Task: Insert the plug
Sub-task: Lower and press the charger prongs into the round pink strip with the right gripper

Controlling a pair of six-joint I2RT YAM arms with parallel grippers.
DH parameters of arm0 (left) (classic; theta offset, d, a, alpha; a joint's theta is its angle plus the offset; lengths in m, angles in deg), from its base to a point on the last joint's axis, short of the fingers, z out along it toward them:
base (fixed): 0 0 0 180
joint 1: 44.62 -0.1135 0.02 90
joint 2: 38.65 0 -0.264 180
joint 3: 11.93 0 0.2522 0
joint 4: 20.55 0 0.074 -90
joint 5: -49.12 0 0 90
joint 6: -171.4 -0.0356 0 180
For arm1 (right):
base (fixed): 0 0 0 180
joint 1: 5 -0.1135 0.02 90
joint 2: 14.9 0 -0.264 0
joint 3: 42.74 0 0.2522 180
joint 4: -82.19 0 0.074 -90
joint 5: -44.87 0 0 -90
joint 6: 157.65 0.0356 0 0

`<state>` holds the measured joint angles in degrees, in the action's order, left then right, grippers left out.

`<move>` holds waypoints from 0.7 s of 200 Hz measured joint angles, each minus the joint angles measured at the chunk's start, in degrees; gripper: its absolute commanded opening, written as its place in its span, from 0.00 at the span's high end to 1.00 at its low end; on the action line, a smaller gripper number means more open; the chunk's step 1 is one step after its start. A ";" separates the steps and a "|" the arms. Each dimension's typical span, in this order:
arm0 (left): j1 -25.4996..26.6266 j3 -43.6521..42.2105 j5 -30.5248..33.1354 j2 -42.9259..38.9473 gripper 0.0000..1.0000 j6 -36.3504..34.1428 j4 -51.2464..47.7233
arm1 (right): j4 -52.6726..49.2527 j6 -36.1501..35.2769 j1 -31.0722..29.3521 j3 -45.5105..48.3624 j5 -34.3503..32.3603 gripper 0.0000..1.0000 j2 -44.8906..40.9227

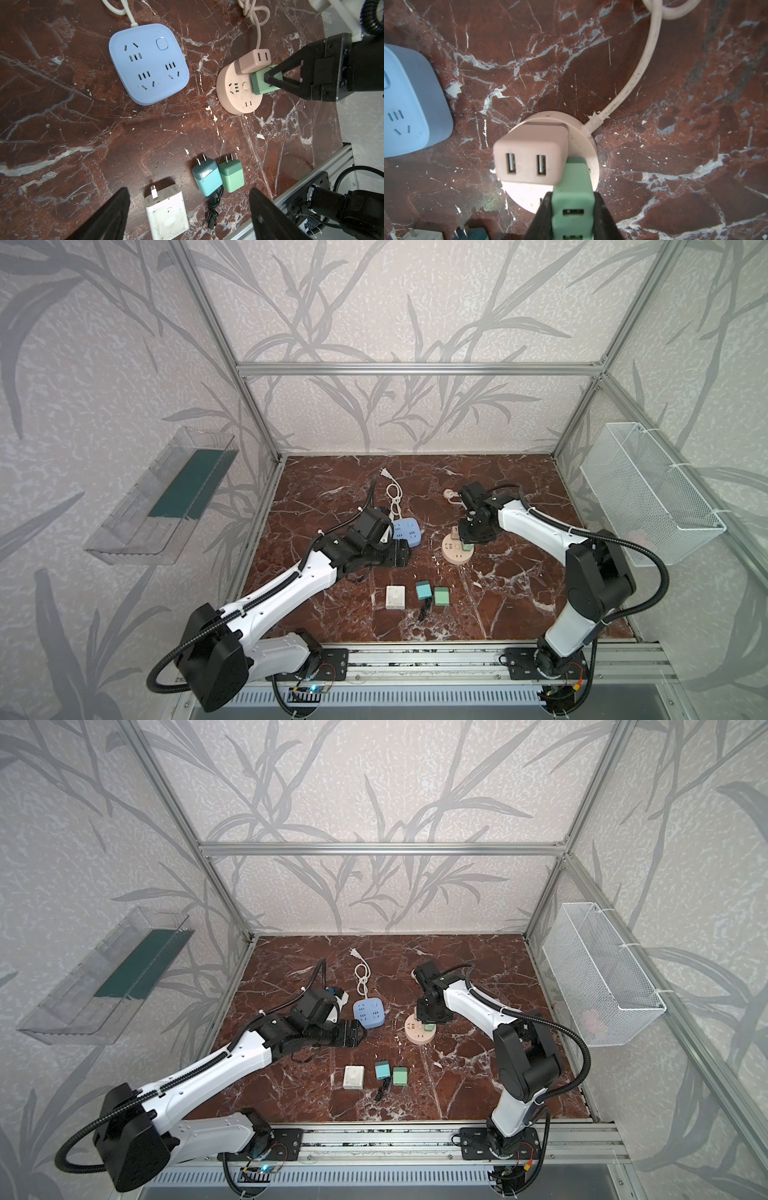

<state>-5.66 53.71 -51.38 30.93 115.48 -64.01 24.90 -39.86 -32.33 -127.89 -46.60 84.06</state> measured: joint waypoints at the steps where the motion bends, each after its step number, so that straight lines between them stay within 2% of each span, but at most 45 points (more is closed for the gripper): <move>1: 0.00 -0.02 0.00 0.00 0.13 0.00 0.00 | 0.00 0.00 0.00 -0.02 0.00 1.00 0.00; 140: 0.00 -3.26 0.15 -0.04 0.13 0.20 2.12 | -3.23 0.46 -2.36 -3.30 -2.14 1.00 5.11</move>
<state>-5.66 50.45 -51.23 30.89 115.68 -61.89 21.67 -39.40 -34.69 -131.20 -48.75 89.17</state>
